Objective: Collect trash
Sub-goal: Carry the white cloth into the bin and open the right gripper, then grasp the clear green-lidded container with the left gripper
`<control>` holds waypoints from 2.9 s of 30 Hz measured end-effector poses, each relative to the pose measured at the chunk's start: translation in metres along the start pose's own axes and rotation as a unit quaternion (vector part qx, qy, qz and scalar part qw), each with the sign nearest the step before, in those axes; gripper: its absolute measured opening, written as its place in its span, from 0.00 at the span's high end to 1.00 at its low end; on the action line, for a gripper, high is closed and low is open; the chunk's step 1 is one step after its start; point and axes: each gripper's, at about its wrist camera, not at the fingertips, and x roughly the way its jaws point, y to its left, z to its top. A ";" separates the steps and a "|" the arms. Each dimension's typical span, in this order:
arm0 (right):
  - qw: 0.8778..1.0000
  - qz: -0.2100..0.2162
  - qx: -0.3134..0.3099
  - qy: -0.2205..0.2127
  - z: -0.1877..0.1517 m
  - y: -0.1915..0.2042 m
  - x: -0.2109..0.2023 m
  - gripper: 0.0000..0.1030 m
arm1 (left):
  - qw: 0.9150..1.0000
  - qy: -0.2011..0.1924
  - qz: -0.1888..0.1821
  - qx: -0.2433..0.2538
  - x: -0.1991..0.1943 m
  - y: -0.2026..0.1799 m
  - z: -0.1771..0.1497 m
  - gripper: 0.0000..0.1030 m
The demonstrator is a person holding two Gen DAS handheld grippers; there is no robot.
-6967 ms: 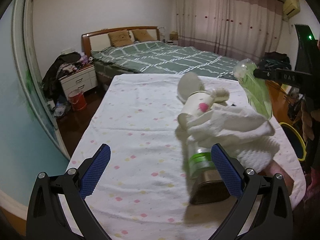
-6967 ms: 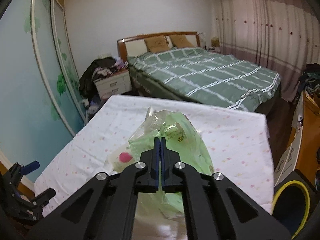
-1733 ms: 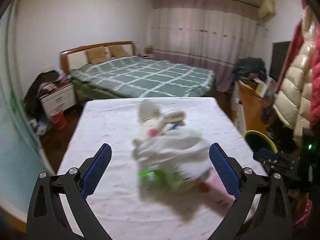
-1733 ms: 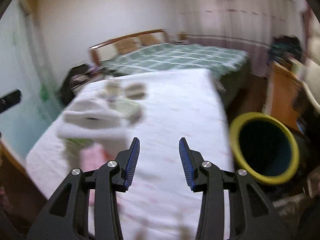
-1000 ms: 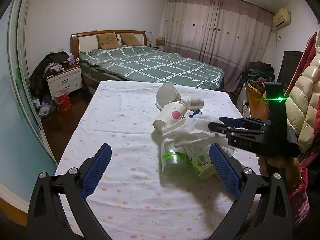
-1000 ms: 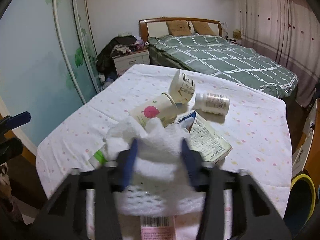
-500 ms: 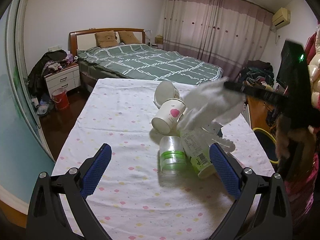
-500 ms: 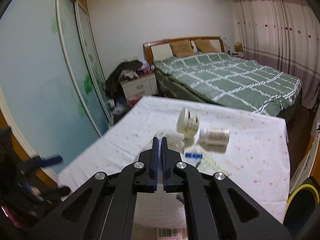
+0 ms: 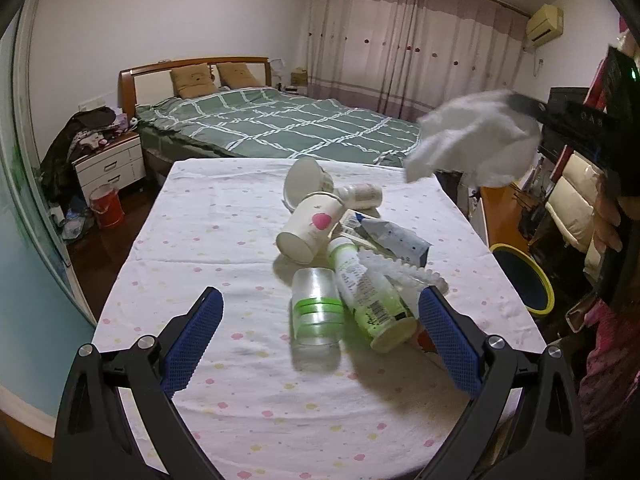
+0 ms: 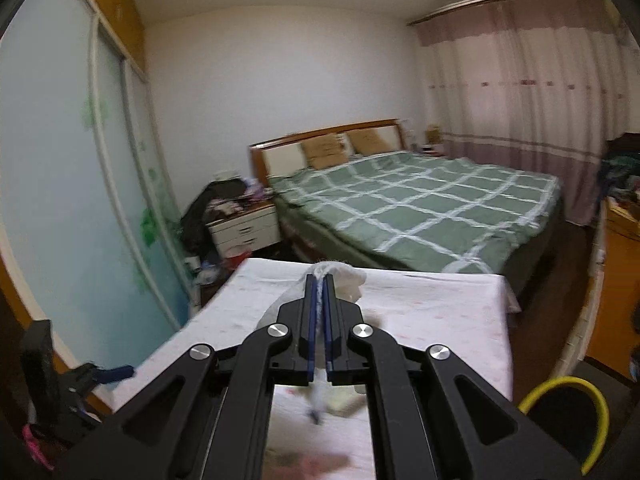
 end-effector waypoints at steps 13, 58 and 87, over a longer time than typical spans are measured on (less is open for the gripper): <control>0.971 -0.214 0.100 0.026 -0.069 -0.165 -0.051 0.97 | 0.999 0.018 -0.013 0.024 0.018 -0.028 0.004 0.06; 0.943 -0.266 0.178 0.089 -0.151 -0.226 -0.029 0.76 | 0.993 0.107 0.049 0.018 0.119 0.009 -0.022 0.19; 0.948 -0.237 0.180 0.111 -0.164 -0.216 -0.008 0.76 | 0.992 0.120 0.032 0.000 0.178 0.034 -0.019 0.48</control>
